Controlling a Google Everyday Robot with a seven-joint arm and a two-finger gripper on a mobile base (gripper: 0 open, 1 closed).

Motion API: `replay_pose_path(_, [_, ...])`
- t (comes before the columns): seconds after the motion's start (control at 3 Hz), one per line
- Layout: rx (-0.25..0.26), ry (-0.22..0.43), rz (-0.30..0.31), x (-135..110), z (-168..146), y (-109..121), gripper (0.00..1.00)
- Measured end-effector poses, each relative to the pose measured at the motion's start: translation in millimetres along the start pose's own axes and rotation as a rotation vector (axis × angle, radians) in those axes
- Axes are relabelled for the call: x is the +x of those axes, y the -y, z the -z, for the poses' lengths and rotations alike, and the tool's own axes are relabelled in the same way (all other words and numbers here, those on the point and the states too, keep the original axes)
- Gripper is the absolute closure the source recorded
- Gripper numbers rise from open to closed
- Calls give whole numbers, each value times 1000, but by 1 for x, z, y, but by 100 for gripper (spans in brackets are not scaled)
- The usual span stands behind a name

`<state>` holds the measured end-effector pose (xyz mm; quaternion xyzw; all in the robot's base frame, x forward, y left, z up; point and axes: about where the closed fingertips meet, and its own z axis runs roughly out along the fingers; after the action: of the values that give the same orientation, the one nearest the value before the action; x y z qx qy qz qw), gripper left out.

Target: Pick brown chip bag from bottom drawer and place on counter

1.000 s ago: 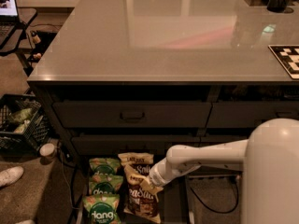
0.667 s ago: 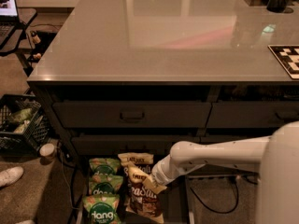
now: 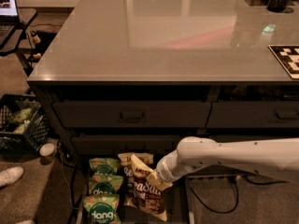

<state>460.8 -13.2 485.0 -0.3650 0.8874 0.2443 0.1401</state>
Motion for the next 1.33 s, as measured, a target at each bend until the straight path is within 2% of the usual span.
replay_pose_path(1.0, [102, 51, 68, -26, 66, -27, 100])
replay_pose_path(1.33, [160, 71, 95, -40, 95, -37, 100])
